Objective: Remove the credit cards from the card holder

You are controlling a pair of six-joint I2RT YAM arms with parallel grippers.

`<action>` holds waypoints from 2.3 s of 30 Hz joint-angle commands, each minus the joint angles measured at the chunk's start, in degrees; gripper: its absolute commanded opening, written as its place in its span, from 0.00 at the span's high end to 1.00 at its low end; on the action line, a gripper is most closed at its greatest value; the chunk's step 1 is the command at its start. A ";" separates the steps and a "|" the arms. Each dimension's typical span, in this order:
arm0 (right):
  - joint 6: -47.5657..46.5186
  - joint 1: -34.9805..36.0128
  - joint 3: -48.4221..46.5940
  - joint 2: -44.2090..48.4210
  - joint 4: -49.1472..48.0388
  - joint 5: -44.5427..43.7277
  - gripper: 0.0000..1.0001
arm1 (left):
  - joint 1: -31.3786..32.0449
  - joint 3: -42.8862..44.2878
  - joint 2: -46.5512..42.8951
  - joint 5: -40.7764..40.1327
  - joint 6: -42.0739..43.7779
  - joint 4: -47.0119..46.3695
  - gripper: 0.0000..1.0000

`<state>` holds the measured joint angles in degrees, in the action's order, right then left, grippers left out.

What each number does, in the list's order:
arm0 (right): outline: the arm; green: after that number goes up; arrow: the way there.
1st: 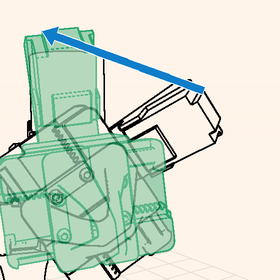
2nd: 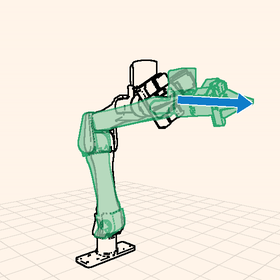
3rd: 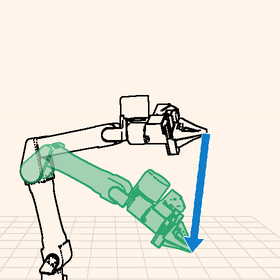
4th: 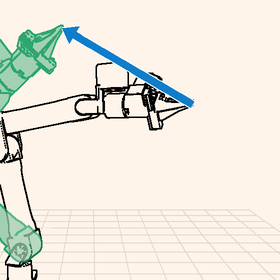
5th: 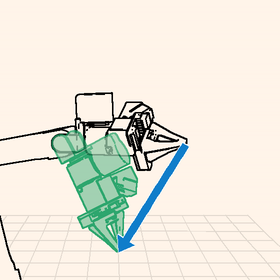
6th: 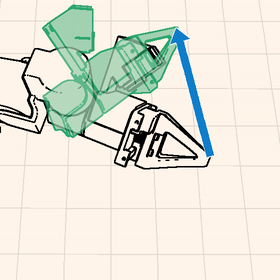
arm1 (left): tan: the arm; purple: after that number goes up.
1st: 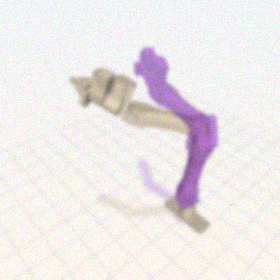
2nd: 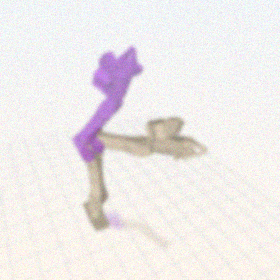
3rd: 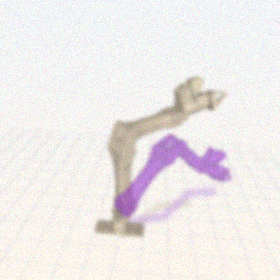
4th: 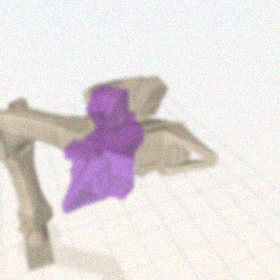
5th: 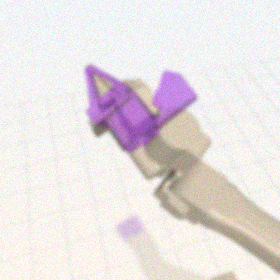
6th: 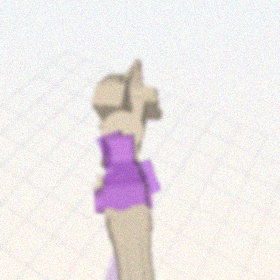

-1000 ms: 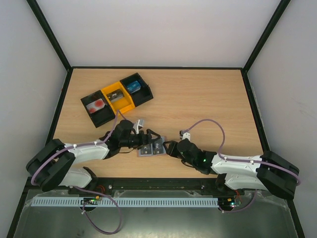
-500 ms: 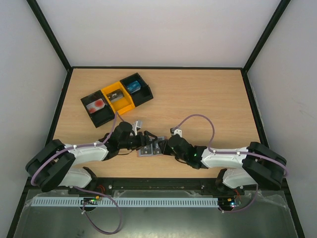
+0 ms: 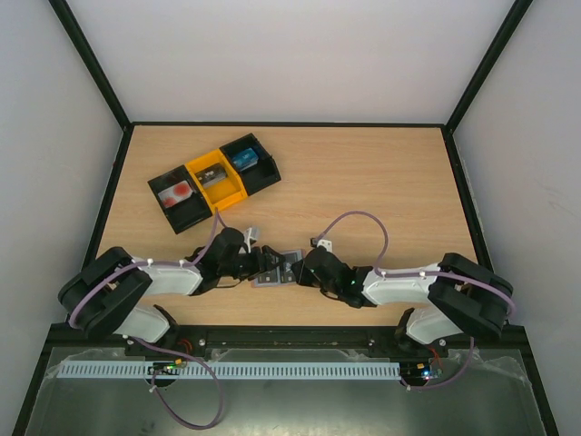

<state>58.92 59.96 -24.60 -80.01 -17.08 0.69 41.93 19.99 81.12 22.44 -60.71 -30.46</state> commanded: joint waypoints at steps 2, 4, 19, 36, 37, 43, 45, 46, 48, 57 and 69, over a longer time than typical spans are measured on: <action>-0.47 -0.29 0.72 -1.55 -1.24 -0.51 0.83 | -0.14 -0.66 1.49 0.15 0.25 -3.07 0.37; -0.26 -0.33 1.18 -1.92 -1.42 -0.44 0.84 | -0.18 -0.70 1.74 0.04 0.37 -3.11 0.38; 2.43 -0.35 5.57 -3.34 -4.58 0.73 0.87 | -0.03 -0.87 5.13 -0.46 1.49 -5.22 0.49; 2.70 -0.36 6.30 -3.31 -5.17 0.48 0.88 | 0.87 -0.43 10.13 -0.41 0.35 -9.41 0.50; 2.59 -0.30 6.21 -3.37 -5.09 0.53 0.88 | 0.85 -0.49 9.92 -0.58 0.33 -9.25 0.50; 1.38 -0.31 3.91 -2.12 -3.56 -0.15 0.88 | 0.95 -0.70 8.57 -1.85 1.07 -7.17 0.50; 0.73 -0.33 2.97 -2.20 -2.82 -0.85 0.88 | 0.96 -0.66 8.91 -1.79 1.06 -7.38 0.51; 0.51 -0.30 2.53 -2.50 -2.36 -1.06 0.88 | 0.96 -0.65 9.09 -1.66 1.06 -7.54 0.51; 0.24 -0.32 1.96 -3.28 -2.10 -1.06 0.89 | 0.91 -0.73 9.50 -1.52 1.06 -7.64 0.51; 1.08 -0.29 3.49 -4.04 -3.37 -0.25 0.91 | 1.11 -1.16 9.49 -1.68 1.49 -8.20 0.56; 2.03 -0.31 4.81 -4.29 -4.87 0.34 0.91 | 1.40 -2.33 9.10 0.73 -0.27 -13.82 0.75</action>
<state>60.55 59.90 -20.99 -83.09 -23.27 1.39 42.92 18.72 90.04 22.28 -60.71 -41.12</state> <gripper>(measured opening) 0.091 0.262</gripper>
